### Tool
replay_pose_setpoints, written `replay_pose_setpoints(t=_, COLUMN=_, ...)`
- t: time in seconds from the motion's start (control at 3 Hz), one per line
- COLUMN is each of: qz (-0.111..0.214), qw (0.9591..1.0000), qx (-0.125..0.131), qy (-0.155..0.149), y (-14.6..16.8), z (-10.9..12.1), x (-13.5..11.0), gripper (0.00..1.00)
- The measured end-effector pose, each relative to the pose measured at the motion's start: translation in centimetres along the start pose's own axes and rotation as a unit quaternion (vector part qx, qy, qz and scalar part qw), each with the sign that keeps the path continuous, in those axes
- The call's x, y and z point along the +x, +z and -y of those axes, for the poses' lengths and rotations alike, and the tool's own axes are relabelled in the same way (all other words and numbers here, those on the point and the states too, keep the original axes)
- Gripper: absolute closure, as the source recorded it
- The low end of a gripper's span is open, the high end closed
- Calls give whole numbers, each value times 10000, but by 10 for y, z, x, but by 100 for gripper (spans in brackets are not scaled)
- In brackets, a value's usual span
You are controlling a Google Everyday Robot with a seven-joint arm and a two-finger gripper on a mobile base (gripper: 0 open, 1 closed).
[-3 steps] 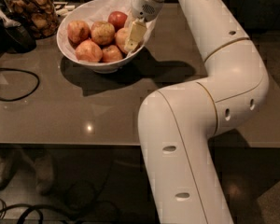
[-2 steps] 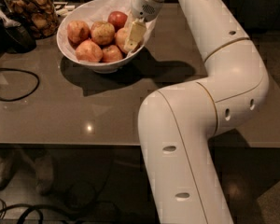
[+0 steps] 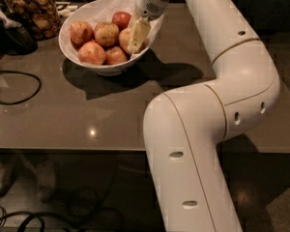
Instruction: Pick apple from white bowl
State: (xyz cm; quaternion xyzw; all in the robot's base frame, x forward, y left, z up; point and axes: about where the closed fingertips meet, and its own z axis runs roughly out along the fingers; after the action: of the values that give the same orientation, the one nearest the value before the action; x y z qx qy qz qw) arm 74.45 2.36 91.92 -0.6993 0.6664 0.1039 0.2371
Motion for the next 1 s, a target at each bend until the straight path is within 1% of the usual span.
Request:
replay_pose_setpoints(t=0.33, qz=102, qw=9995, qx=298, qy=-24, y=-30, z=2, x=-12, gripper=100)
replay_pose_setpoints(t=0.67, qz=199, qw=9985, qx=507, qy=-48, y=-64, z=-6, x=-28, gripper=100)
replay_pose_setpoints(t=1.0, qz=316, qw=9974, qx=624, qy=-162, y=-90, z=-17, x=-48, gripper=100)
